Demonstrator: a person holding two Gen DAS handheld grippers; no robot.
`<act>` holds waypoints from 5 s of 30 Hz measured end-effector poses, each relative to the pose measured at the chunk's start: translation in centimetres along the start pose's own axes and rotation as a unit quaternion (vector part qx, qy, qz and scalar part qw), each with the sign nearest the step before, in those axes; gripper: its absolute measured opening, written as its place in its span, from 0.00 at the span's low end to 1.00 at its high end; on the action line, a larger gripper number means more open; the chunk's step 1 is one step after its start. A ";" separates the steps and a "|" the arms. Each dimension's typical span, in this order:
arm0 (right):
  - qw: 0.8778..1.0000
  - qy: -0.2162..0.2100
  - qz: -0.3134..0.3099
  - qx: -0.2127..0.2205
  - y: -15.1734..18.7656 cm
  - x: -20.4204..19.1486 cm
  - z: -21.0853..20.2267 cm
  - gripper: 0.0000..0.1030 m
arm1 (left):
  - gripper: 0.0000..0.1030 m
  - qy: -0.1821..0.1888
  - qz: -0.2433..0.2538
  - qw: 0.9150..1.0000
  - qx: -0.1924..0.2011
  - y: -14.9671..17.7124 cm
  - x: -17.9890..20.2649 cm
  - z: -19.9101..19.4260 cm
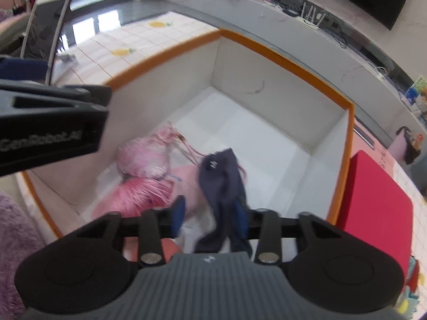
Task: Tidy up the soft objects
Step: 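Lower the navy sock into the box and open the right gripper, then move both grippers away from the box back over the pile of soft items, then grasp the grey cloth beneath the dinosaur plush with the right gripper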
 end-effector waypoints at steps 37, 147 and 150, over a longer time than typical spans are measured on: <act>0.988 0.006 0.055 0.142 -0.6 -0.1 -7.0 0.97 | 0.88 0.009 -0.051 0.999 0.011 -0.7 -2.1 -1.2; 0.916 0.089 0.390 -0.032 27.4 28.6 -10.8 0.05 | 0.82 0.327 0.218 0.919 0.032 12.7 26.7 -9.3; 0.918 0.083 0.387 -0.030 27.4 28.7 -11.0 0.05 | 0.85 0.328 0.211 0.920 0.038 12.3 27.9 -9.1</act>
Point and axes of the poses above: each gripper's, at about its wrist camera, not at the fingertips, and z roughly the way its jaws point, x to its right, y to its underside, the point moved 2 cm from there along z, roughly the way its jaws point, and after that the axes turned 10 degrees about -y, right-handed, at the moved point
